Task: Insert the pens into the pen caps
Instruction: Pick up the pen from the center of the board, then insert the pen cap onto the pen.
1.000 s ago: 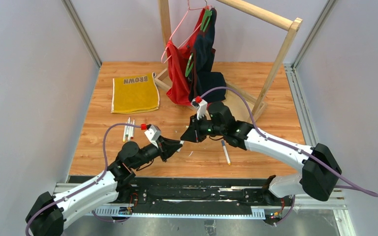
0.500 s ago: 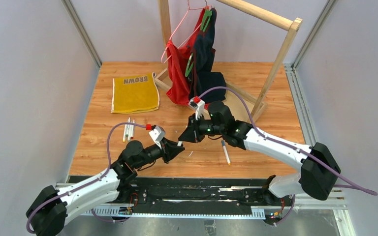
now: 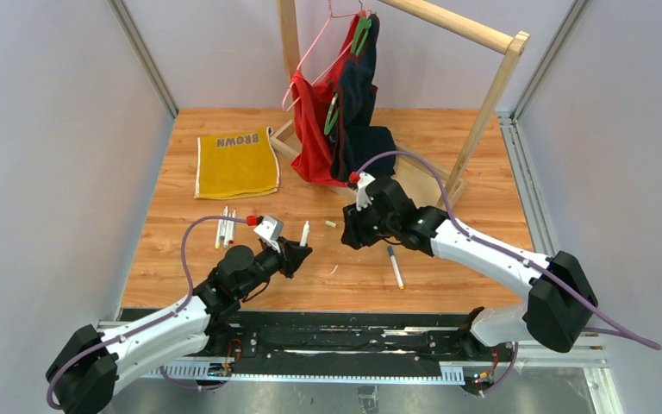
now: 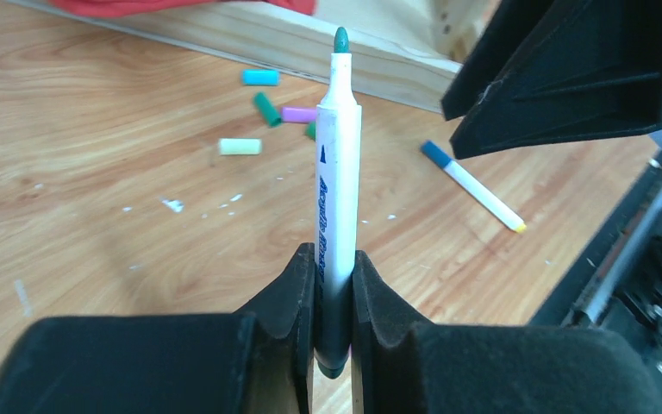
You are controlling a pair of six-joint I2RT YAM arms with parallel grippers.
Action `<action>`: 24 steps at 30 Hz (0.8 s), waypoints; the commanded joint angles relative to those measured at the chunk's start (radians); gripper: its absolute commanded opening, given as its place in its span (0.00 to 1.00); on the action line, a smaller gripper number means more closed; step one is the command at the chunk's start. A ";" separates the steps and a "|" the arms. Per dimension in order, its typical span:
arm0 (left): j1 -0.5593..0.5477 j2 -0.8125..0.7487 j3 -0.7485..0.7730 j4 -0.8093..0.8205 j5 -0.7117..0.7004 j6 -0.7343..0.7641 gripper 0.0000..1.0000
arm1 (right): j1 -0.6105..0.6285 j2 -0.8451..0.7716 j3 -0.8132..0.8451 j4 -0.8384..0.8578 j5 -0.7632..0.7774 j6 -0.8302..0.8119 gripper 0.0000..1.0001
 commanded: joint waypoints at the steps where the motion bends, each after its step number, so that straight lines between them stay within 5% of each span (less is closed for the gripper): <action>1: 0.005 -0.046 0.014 -0.057 -0.177 -0.008 0.00 | -0.030 0.048 -0.006 -0.099 0.202 -0.050 0.42; 24: 0.005 -0.068 0.010 -0.072 -0.198 -0.014 0.00 | -0.053 0.392 0.110 0.004 0.403 -0.032 0.33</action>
